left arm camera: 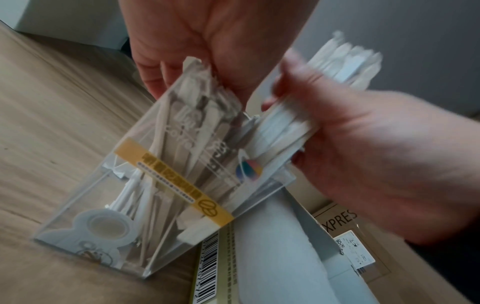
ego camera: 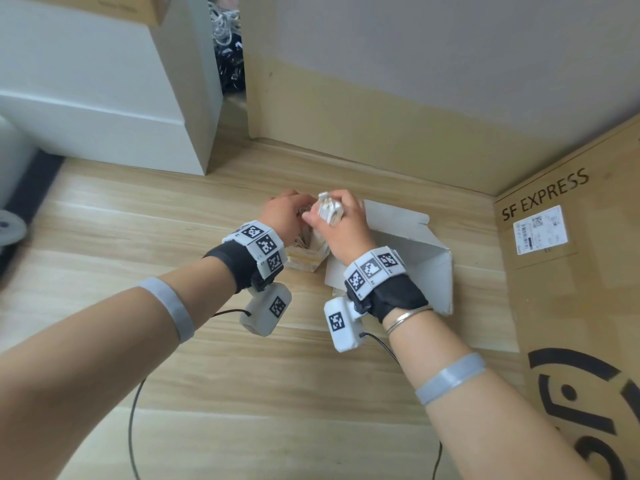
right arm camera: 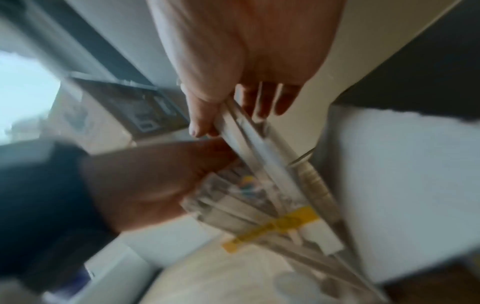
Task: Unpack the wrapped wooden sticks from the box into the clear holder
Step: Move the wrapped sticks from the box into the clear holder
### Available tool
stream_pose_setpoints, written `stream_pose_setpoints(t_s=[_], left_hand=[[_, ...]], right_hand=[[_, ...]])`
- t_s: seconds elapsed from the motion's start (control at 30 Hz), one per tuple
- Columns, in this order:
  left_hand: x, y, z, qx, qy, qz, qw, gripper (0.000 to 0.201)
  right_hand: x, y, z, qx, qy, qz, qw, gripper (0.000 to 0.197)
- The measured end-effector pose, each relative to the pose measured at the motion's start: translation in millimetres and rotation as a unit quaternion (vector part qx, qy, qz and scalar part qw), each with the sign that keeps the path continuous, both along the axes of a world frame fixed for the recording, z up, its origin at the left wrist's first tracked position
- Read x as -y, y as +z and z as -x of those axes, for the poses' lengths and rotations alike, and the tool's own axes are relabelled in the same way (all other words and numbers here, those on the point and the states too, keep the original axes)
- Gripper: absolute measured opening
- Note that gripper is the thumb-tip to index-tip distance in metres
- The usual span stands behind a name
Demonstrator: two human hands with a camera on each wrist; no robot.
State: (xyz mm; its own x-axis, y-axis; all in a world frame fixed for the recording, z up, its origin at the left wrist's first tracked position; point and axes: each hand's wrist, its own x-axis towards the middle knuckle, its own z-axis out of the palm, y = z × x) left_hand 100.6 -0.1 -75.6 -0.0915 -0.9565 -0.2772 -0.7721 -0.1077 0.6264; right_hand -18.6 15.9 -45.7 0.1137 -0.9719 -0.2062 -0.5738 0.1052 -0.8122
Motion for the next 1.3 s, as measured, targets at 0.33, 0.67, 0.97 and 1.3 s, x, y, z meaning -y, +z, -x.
stream_pose_setpoints(t_s=[0.33,0.67,0.97,1.3], left_hand=[[-1,0,0,-0.005,0.005,0.001,1.000,0.035],[-3,5,6,0.006,0.024,-0.011,1.000,0.040],[-5,4,12,0.028,0.023,-0.009,0.999,0.036],[-5,6,21,0.041,0.073,-0.008,0.996,0.035]], right_hand=[[3,2,10,-0.076,0.075,0.073,0.992,0.008],[3,-3,15,-0.167,0.117,0.029,0.979,0.014],[7,1,31,-0.100,0.118,-0.045,0.987,0.016],[10,6,47,-0.089,0.092,-0.045,0.991,0.014]])
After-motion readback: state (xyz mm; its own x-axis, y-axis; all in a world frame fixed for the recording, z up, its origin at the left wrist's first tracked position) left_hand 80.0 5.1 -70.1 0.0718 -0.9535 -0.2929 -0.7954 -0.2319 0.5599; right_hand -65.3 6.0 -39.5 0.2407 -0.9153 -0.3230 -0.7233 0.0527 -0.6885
